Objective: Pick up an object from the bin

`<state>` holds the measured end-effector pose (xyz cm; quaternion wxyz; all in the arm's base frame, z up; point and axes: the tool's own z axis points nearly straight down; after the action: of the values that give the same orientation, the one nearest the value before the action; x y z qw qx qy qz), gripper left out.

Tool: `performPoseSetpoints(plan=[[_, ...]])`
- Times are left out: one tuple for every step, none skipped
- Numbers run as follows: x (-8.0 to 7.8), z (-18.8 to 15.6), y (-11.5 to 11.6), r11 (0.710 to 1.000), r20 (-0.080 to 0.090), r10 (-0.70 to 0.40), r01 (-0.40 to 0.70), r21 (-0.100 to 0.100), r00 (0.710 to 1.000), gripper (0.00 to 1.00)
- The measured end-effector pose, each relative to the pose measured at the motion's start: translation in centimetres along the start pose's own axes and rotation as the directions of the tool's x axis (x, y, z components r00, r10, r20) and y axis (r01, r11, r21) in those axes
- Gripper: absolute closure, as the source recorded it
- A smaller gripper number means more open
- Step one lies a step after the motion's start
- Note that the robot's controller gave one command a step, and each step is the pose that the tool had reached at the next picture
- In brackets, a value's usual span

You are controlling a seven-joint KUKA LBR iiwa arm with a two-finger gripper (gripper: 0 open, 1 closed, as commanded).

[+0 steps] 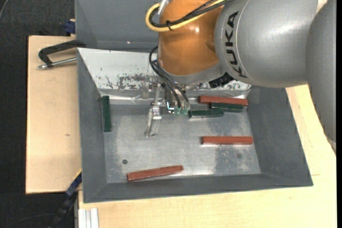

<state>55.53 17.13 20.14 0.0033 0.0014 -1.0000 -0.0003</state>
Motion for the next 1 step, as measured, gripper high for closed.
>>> performPoseSetpoints(plan=[[-0.8,2.08,-8.22,0.97,0.006,-0.244,0.244,0.004,0.97,0.0]])
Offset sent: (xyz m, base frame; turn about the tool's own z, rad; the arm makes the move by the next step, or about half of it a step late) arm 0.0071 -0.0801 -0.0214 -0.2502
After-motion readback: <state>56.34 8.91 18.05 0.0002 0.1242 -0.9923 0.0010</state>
